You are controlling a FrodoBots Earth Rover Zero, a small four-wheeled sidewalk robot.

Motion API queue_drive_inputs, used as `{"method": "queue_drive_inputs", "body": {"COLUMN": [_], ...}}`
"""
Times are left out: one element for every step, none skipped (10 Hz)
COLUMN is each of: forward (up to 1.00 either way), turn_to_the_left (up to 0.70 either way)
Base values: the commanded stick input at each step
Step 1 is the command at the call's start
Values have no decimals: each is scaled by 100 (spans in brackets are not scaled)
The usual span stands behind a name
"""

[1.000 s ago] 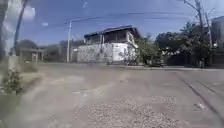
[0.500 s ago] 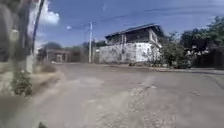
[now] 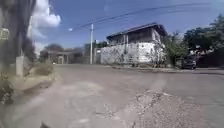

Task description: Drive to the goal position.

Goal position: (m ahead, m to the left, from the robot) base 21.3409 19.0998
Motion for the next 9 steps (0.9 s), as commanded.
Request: {"method": "queue_drive_inputs", "body": {"forward": [100, 100, 100, 100, 100, 100, 100, 100, 100], "turn_to_the_left": [31, 9, 1, 1, 1, 1, 4, 5, 17]}}
